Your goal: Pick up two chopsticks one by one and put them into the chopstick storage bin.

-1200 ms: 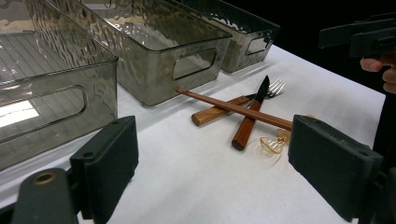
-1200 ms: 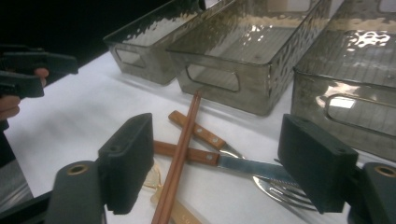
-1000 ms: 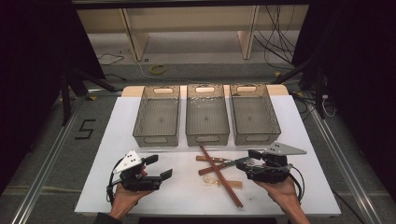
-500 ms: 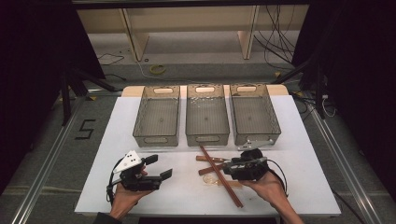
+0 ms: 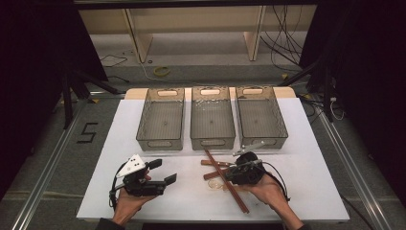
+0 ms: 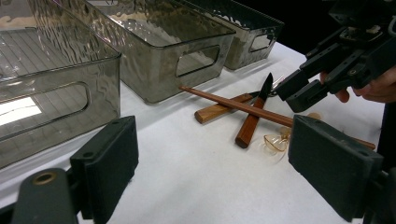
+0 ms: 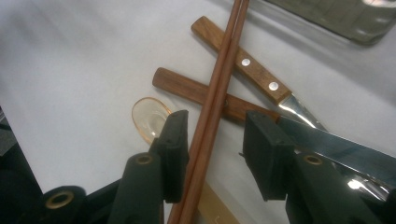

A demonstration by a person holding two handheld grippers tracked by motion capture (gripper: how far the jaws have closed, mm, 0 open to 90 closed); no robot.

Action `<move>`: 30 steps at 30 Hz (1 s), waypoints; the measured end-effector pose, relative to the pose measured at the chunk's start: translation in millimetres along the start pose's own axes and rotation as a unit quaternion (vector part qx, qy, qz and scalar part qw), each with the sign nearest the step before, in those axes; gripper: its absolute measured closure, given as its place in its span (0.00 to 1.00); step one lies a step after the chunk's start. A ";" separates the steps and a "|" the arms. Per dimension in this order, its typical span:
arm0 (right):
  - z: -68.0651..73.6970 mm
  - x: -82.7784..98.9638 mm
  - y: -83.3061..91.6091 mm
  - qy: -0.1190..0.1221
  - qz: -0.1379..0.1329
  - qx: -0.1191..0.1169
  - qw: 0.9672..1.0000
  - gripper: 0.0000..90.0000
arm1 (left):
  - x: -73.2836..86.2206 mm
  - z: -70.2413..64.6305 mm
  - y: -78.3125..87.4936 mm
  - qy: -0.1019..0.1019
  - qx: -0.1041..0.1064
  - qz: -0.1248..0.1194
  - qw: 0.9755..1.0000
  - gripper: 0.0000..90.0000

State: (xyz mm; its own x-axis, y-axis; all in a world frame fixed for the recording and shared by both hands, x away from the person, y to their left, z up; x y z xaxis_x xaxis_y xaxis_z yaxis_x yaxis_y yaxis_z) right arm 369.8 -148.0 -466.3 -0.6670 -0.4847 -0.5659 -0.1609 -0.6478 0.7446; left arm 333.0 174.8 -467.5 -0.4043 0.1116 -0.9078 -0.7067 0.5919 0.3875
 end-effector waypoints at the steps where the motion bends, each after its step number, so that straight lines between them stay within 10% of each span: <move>1: 0.0 -0.1 -1.3 0.001 0.003 0.000 1.000 0.68 | 0.0 0.0 0.0 0.000 0.000 0.000 1.000 0.17; 30: -7.0 -1.1 -17.7 -0.003 0.046 0.018 0.999 0.81 | 0.1 -0.6 -0.4 -0.002 0.001 0.003 1.000 0.17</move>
State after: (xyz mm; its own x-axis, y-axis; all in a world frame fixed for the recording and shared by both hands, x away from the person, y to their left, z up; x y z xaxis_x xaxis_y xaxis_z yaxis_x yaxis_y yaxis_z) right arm 378.5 -140.0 -481.4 -0.6848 -0.5374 -0.4922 -0.1251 -0.5787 0.8059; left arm 332.9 174.1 -467.7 -0.4065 0.1192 -0.9058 -0.7034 0.5920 0.3935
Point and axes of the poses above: each handheld gripper's, and its own axes: y roughly backward along the jaws, x roughly out of its underside, z roughly to its left, the point moved 2 cm from there along -y, roughly forward along the jaws, and after that the axes turned 11 degrees about -x, right-handed, at the moved point
